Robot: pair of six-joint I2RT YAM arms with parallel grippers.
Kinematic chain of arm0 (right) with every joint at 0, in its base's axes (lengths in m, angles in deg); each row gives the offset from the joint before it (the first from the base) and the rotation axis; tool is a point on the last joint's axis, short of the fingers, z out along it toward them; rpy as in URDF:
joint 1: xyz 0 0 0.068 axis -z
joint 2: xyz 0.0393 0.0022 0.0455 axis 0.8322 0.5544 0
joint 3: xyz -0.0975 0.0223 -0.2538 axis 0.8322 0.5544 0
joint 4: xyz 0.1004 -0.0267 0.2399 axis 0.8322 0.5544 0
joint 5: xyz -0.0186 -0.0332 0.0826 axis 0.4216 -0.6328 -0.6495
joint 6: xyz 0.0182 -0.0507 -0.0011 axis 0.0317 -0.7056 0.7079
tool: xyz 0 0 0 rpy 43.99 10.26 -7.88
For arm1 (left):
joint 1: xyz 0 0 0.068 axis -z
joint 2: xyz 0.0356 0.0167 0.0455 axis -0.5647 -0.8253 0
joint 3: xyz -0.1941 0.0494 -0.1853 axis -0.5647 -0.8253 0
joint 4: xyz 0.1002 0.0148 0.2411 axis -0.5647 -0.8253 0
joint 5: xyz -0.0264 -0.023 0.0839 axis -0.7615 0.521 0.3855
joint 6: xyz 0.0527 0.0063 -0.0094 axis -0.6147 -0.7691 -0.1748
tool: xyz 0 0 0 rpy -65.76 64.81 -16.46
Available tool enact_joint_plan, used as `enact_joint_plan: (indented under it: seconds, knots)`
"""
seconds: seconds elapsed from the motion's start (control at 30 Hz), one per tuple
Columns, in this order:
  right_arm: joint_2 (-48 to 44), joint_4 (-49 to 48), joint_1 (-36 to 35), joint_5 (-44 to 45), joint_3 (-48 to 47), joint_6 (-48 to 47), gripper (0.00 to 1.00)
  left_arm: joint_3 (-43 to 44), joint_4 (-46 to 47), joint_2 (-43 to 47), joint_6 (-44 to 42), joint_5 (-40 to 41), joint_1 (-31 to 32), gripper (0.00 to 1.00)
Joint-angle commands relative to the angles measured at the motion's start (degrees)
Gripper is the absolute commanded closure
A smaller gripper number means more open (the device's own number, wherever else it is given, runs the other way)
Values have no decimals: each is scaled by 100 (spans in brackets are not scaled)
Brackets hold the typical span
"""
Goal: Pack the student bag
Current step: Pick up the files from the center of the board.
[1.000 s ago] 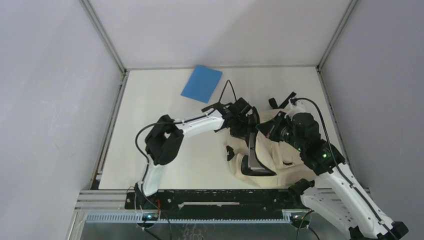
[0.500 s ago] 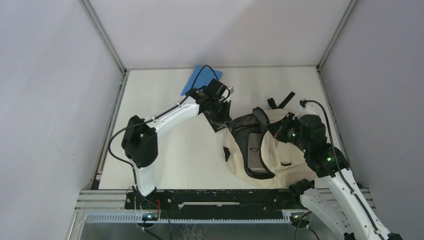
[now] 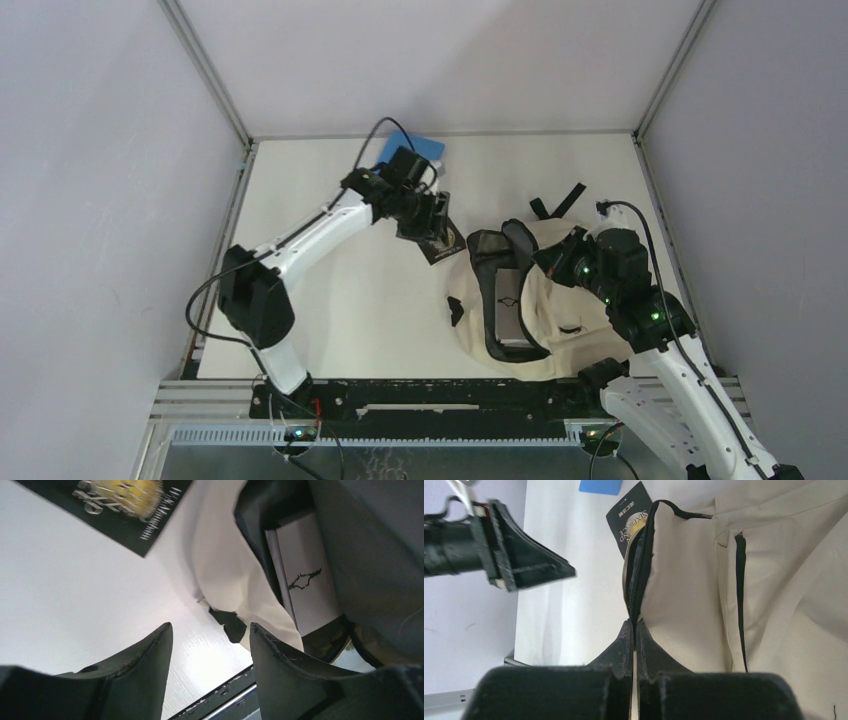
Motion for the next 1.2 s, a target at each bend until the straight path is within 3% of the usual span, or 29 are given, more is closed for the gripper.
enact_joint_plan:
  seconds: [0.0,0.13,0.27,0.43,0.57,0.7,0.83,0.9,1.0,1.03,1.17]
  knots:
    - [-34,-120,40,6,-24,-116,100,-153,227,659,295,504,-668,38]
    - [-70,-89,40,13,-24,-120,100,-248,245,736,412,846,-1124,36]
    - [-54,-120,40,4,-24,-123,100,-119,666,573,35,1547,-1380,27]
    - [-3,-101,40,-21,-24,-109,100,1006,619,-593,-1107,2354,-1382,27]
    - [34,36,36,74,-19,-221,100,1768,560,-1451,-1388,2737,-1416,29]
    - [295,72,-20,-139,141,-438,100,2539,99,-1971,-1076,2288,-1666,29]
    - [853,-499,-348,-480,598,-437,99,2563,197,-1993,-784,1805,-1953,28]
    - [1225,-960,-865,-590,732,-385,80,2513,323,-1962,-727,1721,-2099,28]
    - [1981,-1479,-1421,-584,660,-423,37,2567,511,-1994,-643,1506,-2387,27]
    - [2265,-1493,-1469,-598,552,-421,28,2594,596,-2005,-562,1366,-2547,27]
    - [2834,-1511,-1291,-411,126,-419,23,2696,792,-2195,-265,716,-3001,26]
